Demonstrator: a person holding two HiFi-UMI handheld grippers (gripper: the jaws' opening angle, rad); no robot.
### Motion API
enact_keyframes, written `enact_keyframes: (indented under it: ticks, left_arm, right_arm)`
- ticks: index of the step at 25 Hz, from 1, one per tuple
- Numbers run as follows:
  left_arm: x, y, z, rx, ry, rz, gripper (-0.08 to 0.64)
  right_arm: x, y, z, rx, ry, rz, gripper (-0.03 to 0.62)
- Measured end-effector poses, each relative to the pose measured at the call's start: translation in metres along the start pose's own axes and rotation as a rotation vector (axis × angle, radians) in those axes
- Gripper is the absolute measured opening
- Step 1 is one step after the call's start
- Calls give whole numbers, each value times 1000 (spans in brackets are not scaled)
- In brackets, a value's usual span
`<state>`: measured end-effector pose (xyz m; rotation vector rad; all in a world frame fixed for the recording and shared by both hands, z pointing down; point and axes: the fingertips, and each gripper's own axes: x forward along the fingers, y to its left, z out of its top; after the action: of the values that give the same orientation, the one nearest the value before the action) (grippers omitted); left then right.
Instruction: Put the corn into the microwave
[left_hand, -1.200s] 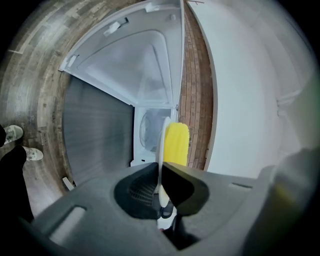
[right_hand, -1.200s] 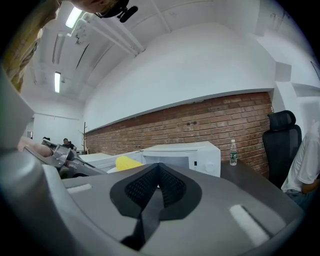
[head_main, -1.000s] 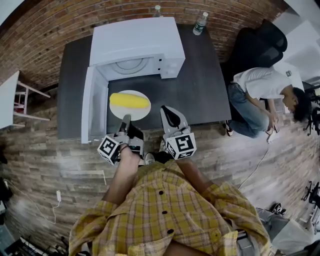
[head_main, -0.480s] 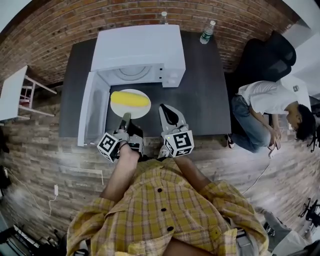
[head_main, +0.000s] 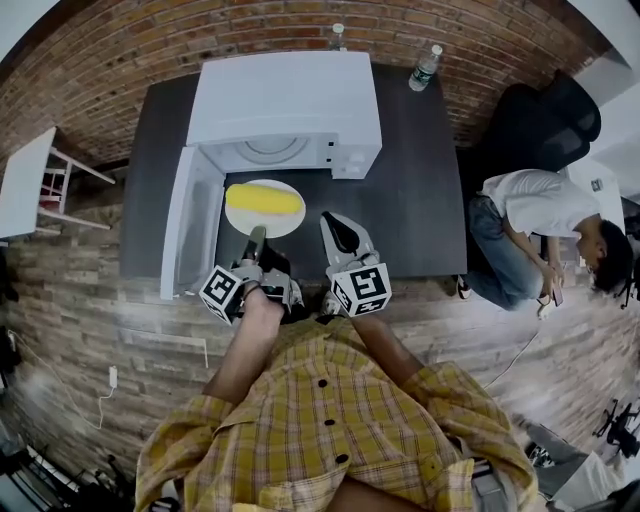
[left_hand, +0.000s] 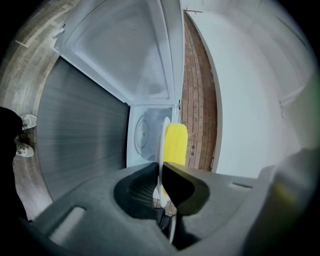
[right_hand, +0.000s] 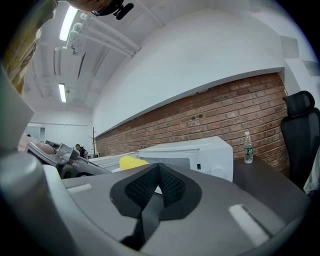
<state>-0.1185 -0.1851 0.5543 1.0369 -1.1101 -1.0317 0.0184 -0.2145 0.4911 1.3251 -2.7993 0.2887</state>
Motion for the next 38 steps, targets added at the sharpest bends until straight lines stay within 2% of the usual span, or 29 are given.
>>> enact_keyframes:
  ticks: [3, 8, 17, 24, 29, 38]
  left_arm:
    - [8, -3, 6, -18, 3, -6, 25]
    - [22, 11, 19, 40, -3, 33, 23]
    - [42, 29, 33, 24, -22, 50, 18]
    - [60, 35, 31, 30, -1, 42, 12]
    - [75, 44, 36, 11, -15, 55, 14]
    - [97, 50, 43, 27, -18, 73, 18]
  right_arm:
    - [7, 3, 0, 1, -2, -9, 3]
    - [16, 0, -4, 10, 7, -40, -5]
    - [23, 0, -10, -10, 28, -60, -5]
    - [28, 3, -19, -16, 39, -55, -5]
    - [30, -2, -15, -26, 28, -67, -5]
    - [38, -8, -10, -31, 18, -70, -5]
